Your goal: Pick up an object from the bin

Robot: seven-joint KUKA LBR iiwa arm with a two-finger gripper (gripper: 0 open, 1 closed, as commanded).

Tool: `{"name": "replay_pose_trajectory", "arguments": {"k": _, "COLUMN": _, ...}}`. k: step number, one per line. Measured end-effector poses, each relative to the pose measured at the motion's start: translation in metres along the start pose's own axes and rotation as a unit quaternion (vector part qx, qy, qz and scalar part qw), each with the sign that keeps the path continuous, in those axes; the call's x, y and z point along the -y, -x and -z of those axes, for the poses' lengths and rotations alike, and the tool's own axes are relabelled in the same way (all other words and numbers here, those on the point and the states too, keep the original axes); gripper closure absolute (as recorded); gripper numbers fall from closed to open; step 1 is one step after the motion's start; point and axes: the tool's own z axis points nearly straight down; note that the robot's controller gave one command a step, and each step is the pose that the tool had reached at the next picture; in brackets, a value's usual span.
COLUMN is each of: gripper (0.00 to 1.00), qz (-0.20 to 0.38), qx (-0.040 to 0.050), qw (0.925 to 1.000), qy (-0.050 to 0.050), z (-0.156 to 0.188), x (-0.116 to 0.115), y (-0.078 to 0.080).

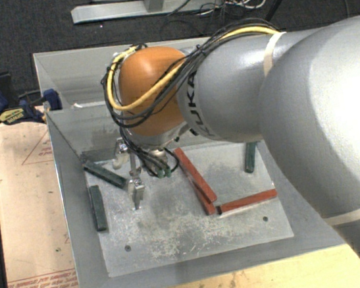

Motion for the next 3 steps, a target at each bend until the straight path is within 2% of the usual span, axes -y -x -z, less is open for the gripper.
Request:
{"name": "replay_pose_trajectory", "arguments": {"k": 1, "gripper": 0.00, "qz": 0.105, "qx": 0.0035, "qw": 0.9944, "qy": 0.001, "z": -0.030, "x": -0.018, "y": 0.022}}
{"name": "replay_pose_trajectory", "arguments": {"k": 2, "gripper": 1.00, "qz": -0.074, "qx": 0.0088, "qw": 0.9972, "qy": 0.003, "z": -0.043, "x": 0.040, "y": 0.028}}
{"name": "replay_pose_trajectory", "arguments": {"k": 3, "gripper": 1.00, "qz": -0.074, "qx": 0.0088, "qw": 0.9972, "qy": 0.003, "z": -0.043, "x": 0.040, "y": 0.028}}
